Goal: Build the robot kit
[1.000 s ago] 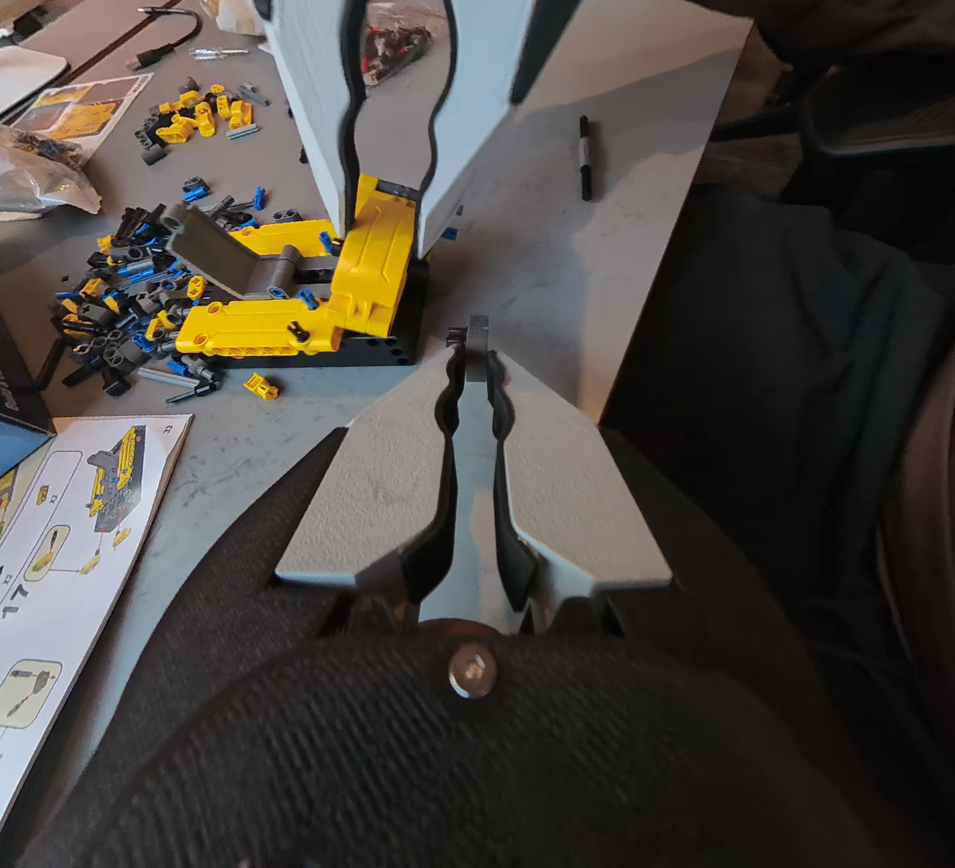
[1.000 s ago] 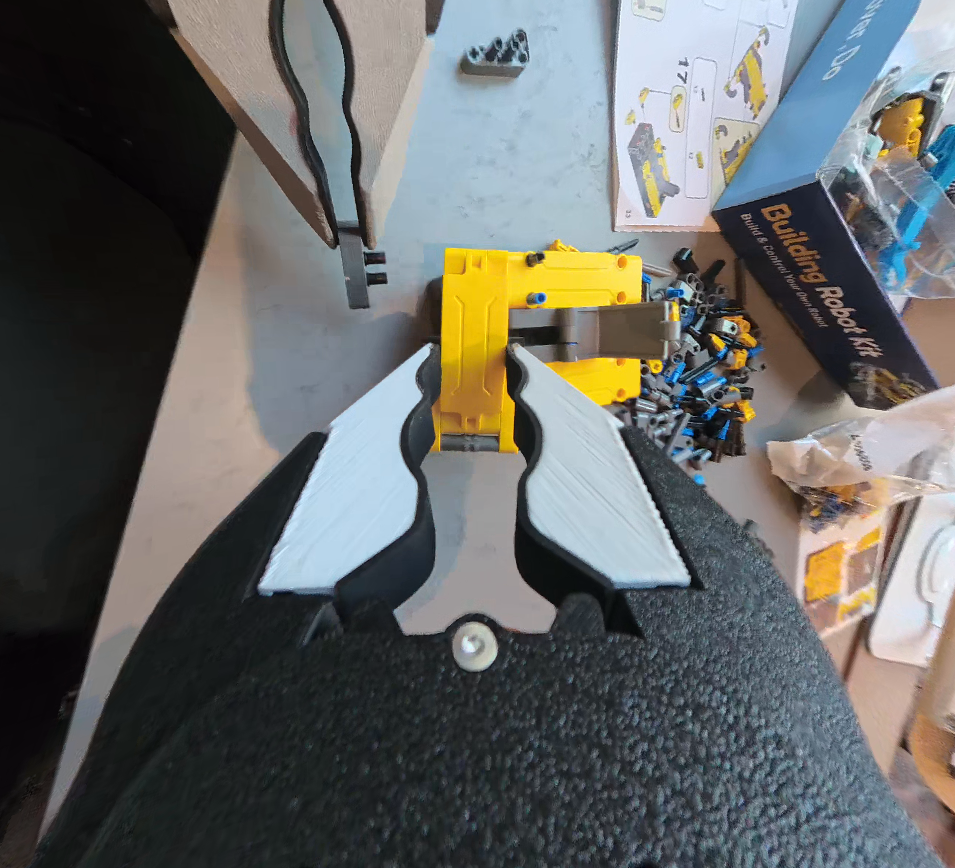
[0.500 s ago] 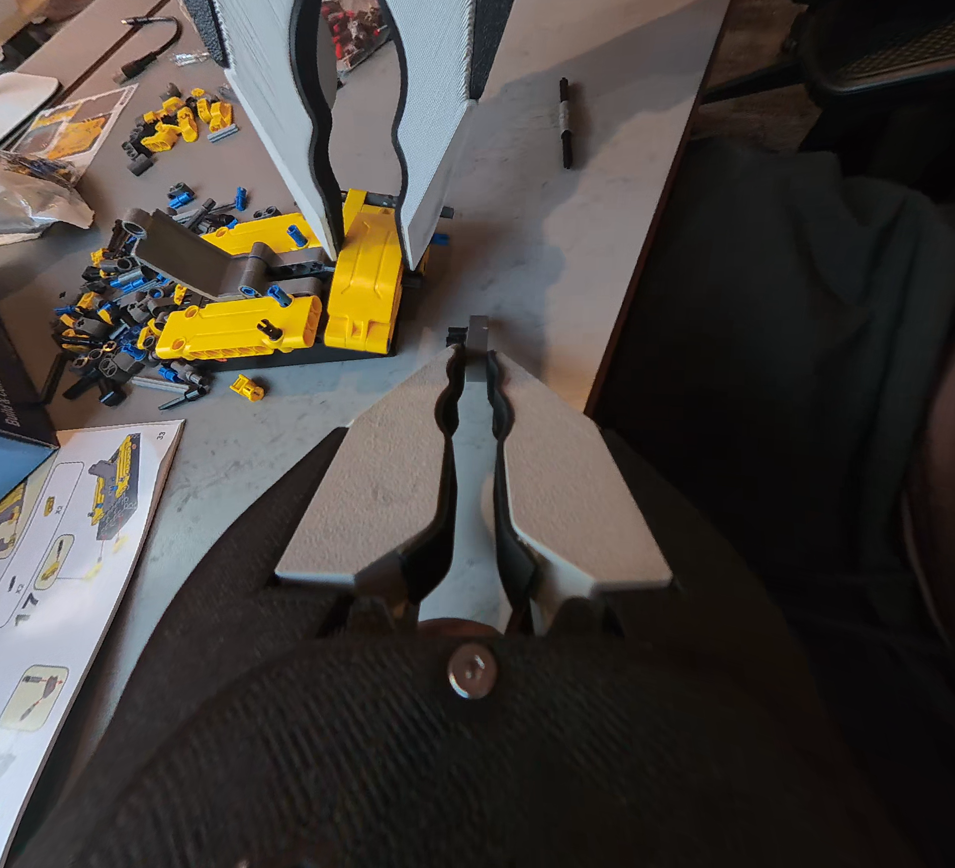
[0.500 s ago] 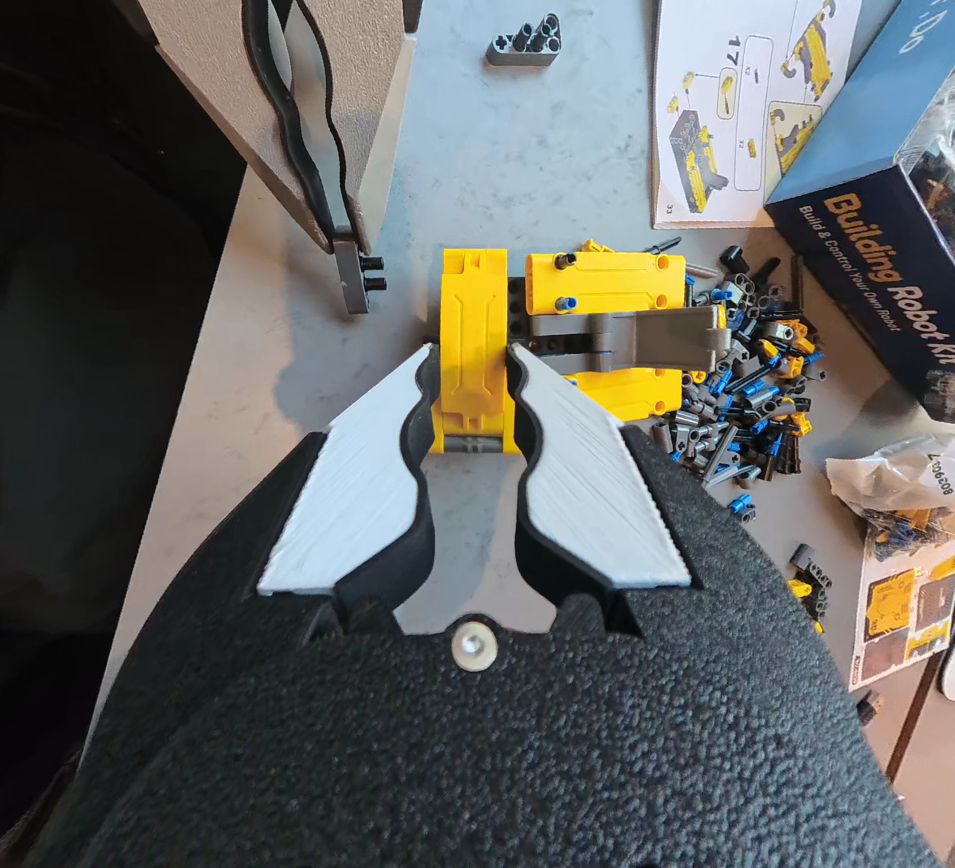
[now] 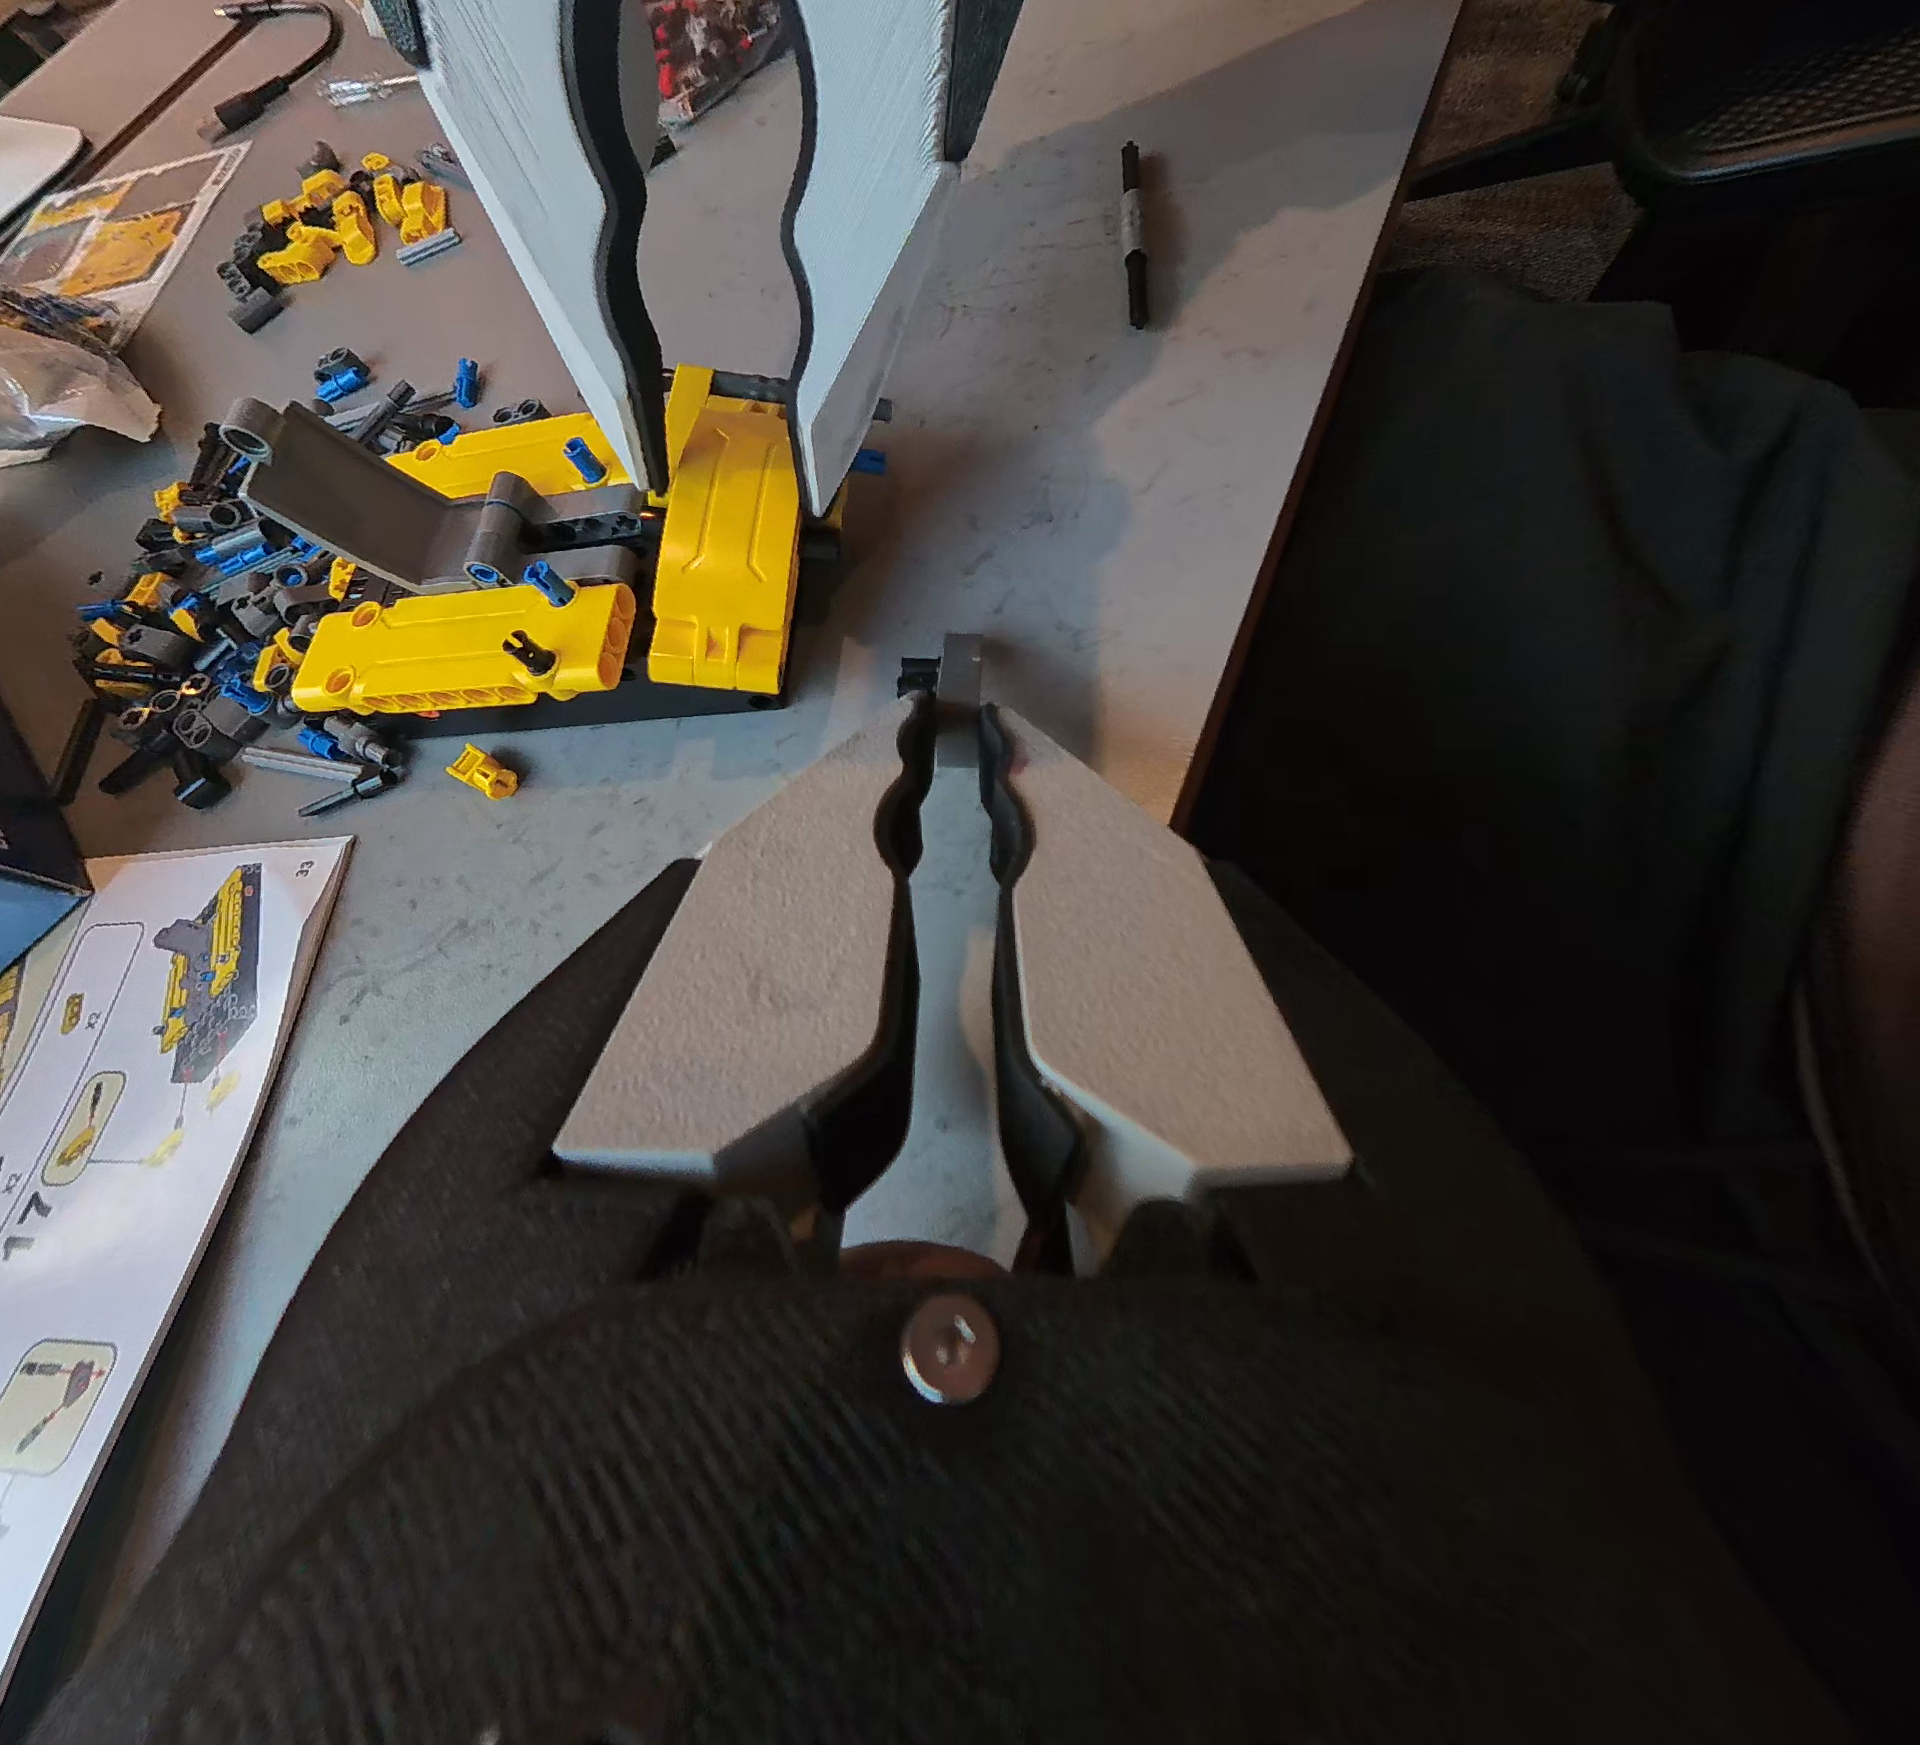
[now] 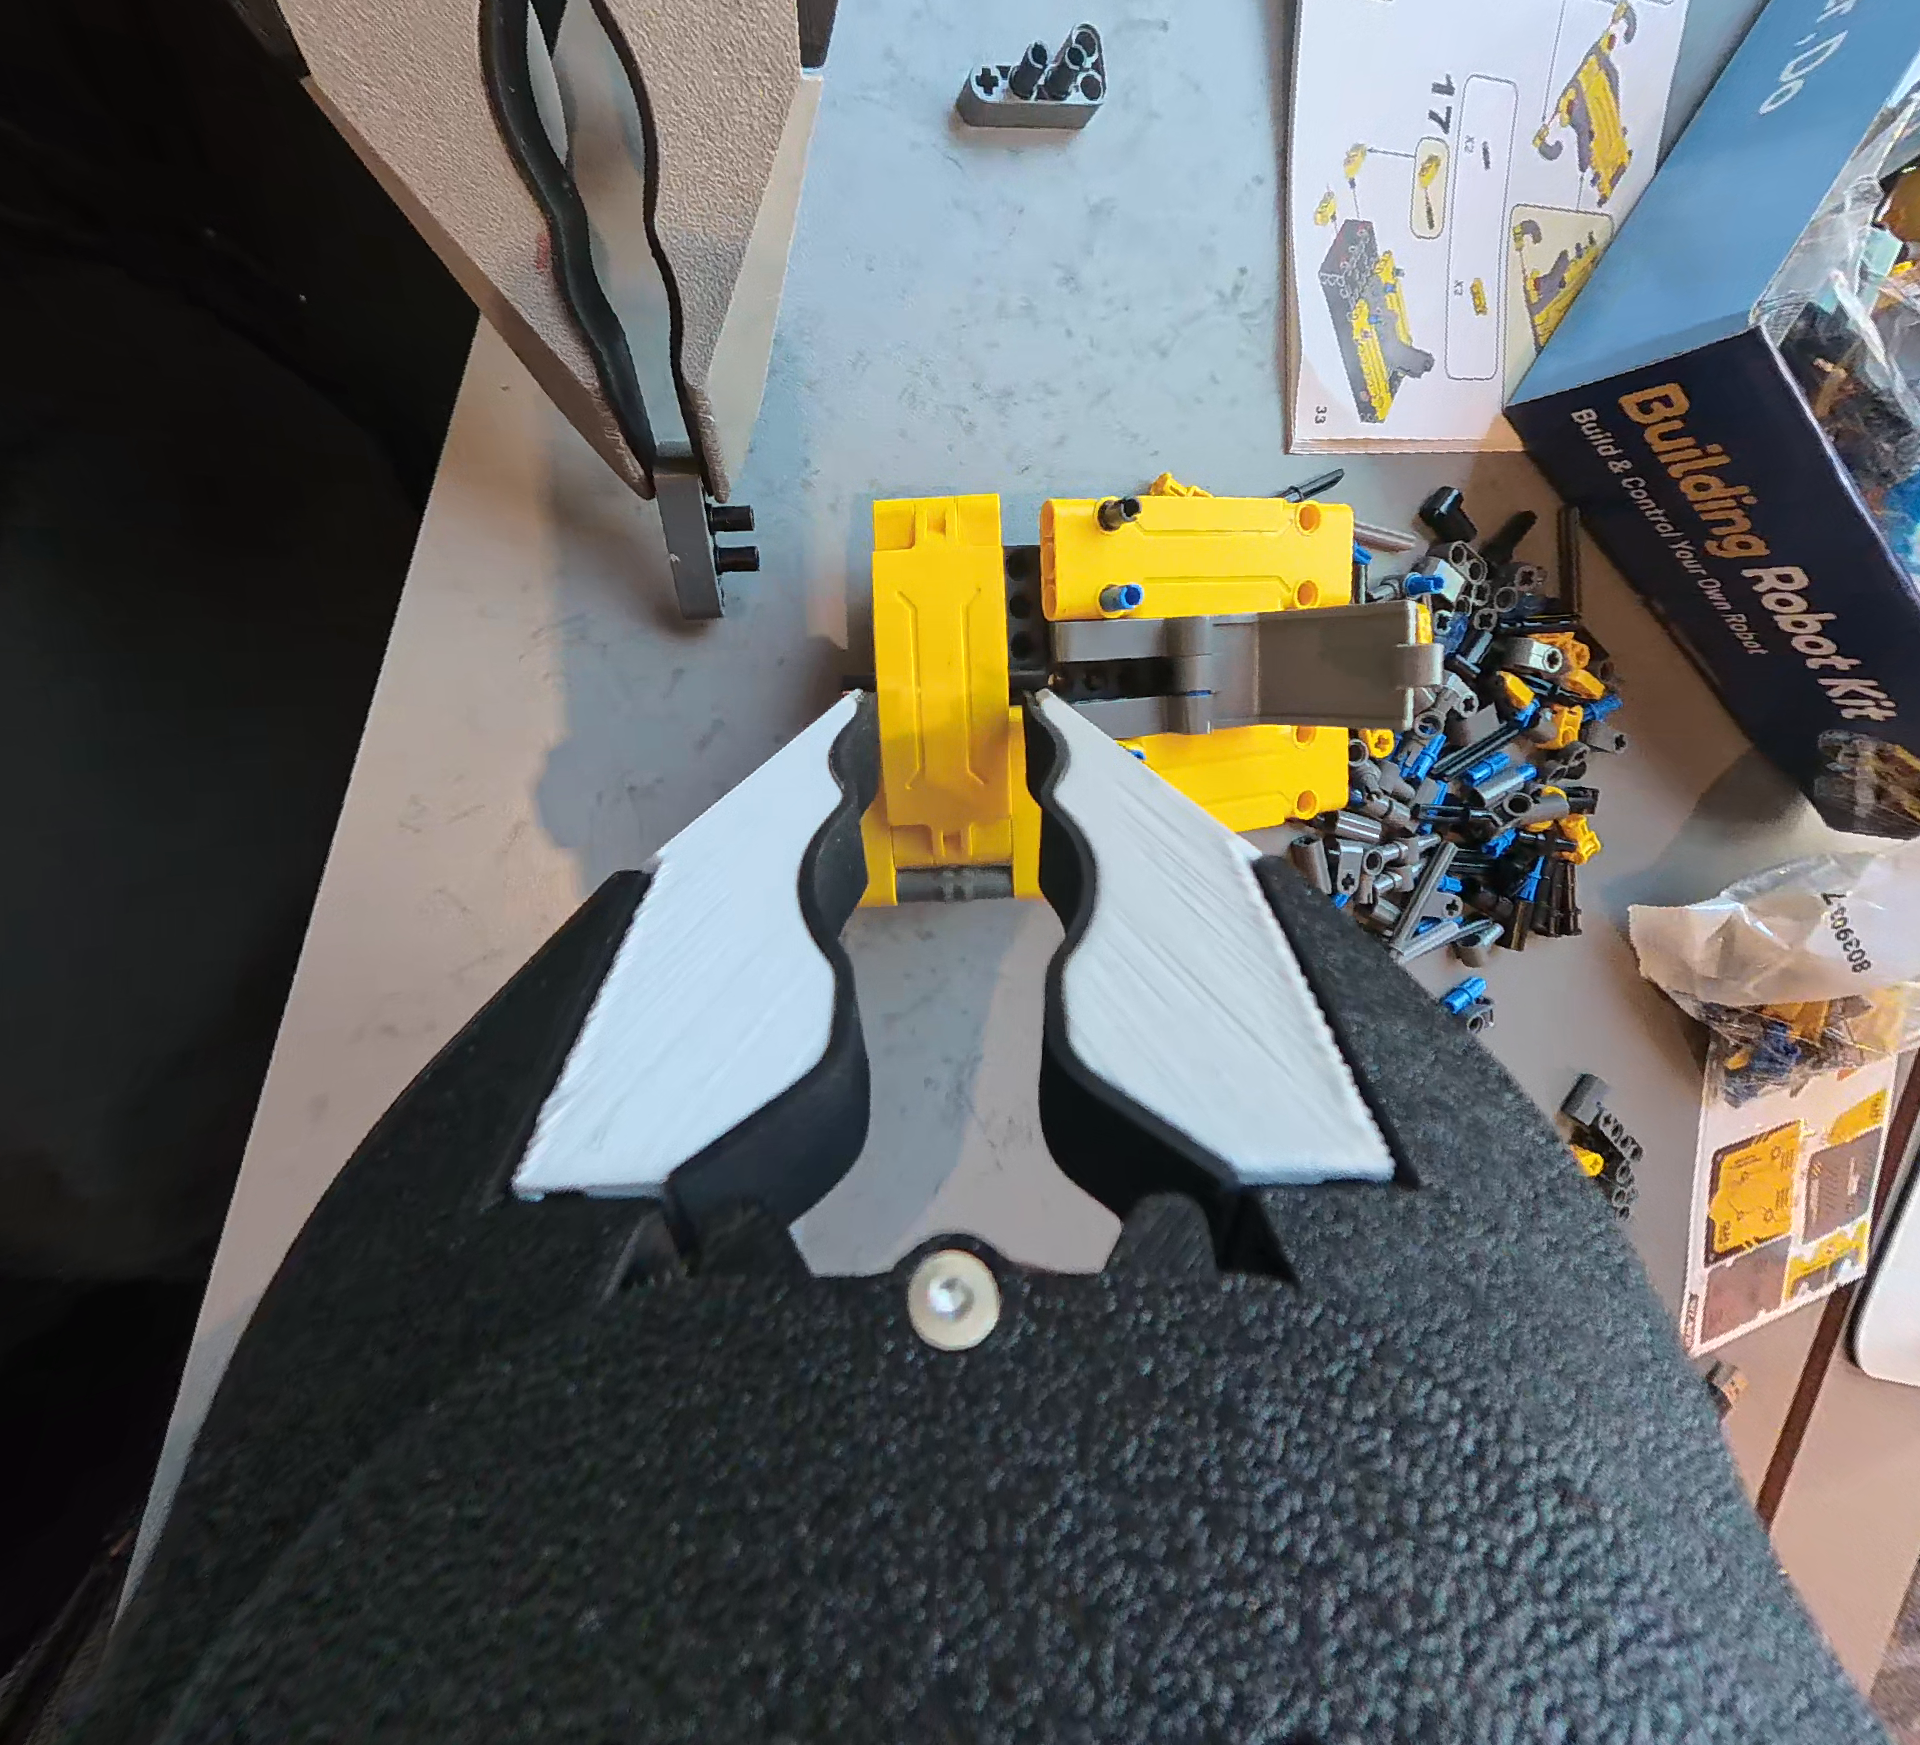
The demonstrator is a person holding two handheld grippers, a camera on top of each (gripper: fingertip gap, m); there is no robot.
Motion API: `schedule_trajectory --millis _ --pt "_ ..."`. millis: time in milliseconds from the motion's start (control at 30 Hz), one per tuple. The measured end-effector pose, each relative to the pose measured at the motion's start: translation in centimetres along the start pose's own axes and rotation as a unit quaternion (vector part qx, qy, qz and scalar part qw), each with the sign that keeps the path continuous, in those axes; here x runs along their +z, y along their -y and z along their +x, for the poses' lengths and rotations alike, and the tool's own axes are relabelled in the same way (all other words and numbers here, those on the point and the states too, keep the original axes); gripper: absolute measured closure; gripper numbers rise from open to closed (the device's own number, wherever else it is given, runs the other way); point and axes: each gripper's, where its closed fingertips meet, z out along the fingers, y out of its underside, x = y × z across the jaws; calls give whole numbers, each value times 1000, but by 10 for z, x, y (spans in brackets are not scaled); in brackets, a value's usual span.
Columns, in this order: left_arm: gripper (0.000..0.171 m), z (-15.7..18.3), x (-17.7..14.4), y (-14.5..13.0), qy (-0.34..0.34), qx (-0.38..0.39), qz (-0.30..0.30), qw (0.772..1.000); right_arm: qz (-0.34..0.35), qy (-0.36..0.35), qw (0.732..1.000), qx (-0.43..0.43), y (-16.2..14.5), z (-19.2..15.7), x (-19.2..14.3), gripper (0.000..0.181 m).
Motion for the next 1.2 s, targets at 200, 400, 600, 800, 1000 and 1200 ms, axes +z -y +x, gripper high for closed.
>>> schedule_trajectory --millis 200,400,600,800,1000,1200 --pt "167 0 0 0 1 -1 0 1000 -2 1 1000 -2 -1 -1 1 154" --pt "167 0 0 0 1 -1 0 1000 2 -2 1000 -4 1 0 0 157" --pt "167 0 0 0 2 -1 1 1000 2 -28 1000 -3 1 9 -3 158" --pt "167 0 0 0 2 -1 0 1000 -1 -28 1000 -2 -1 8 -2 157" --pt "167 0 0 -1 2 -1 -1 1000 -7 -22 1000 -3 -3 6 0 157" --pt "167 0 0 -1 2 0 -1 1000 -6 -20 1000 -2 -4 5 0 157"
